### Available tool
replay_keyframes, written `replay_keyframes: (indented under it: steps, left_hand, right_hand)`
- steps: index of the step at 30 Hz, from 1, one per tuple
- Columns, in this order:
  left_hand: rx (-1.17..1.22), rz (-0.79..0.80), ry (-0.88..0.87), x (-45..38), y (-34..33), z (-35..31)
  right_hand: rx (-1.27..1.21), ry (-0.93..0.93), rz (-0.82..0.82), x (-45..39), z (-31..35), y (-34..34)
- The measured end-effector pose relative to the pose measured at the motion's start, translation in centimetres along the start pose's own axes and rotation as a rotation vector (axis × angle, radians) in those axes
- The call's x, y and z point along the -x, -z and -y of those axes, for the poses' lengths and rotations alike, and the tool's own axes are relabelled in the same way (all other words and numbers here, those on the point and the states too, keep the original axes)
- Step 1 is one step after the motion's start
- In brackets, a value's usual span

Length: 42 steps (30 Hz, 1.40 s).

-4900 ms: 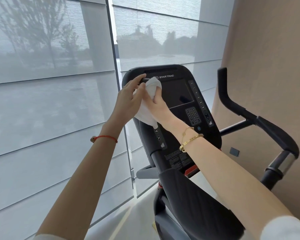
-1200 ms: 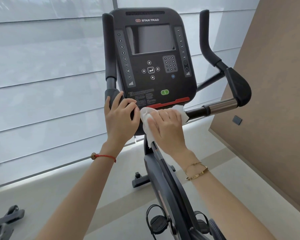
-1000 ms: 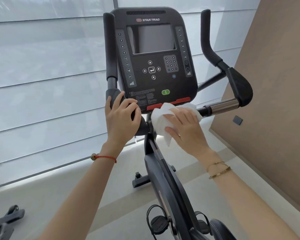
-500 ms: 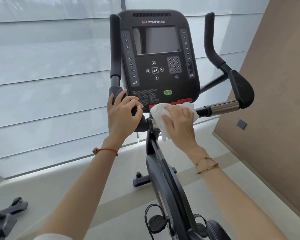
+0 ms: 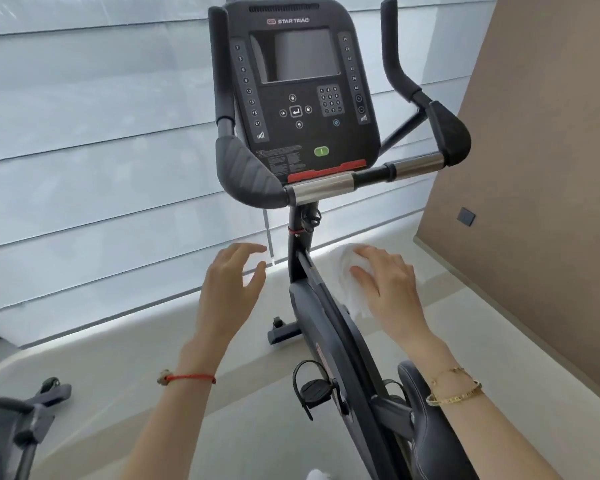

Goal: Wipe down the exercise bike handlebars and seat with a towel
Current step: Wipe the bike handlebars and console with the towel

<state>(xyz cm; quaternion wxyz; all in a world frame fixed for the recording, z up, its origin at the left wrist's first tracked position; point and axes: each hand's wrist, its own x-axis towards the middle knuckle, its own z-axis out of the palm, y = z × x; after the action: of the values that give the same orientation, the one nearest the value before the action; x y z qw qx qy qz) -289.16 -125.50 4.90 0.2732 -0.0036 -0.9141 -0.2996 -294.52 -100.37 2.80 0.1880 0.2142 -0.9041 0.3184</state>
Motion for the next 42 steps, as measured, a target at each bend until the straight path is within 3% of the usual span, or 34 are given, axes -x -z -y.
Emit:
replay_keyframes:
  steps: [9, 16, 23, 31, 37, 42]
  left_hand:
    - [0.019, 0.278, 0.142, 16.8, 3.5, 0.2]
    - [0.030, 0.349, 0.182, 26.5, 7.9, -2.0]
    - [0.062, 0.412, 0.149, 31.2, 8.7, -4.6]
    - [0.087, 0.436, 0.094, 31.2, 4.4, -10.3]
    - [0.130, 0.412, 0.001, 29.8, -3.1, -18.5]
    - [0.157, 0.400, 0.035, 29.5, -10.3, -26.8]
  right_hand:
    - [0.043, -0.243, 0.147, 17.7, 4.4, 1.2]
    - [0.081, -0.367, 0.196, 29.6, 8.8, 3.7]
    - [0.075, -0.475, 0.152, 36.4, 9.9, 7.4]
    - [0.073, -0.538, 0.036, 39.5, 5.1, 12.9]
    - [0.072, -0.563, 0.018, 40.2, -2.8, 19.4]
    - [0.087, -0.515, 0.029, 39.5, -10.3, 25.7]
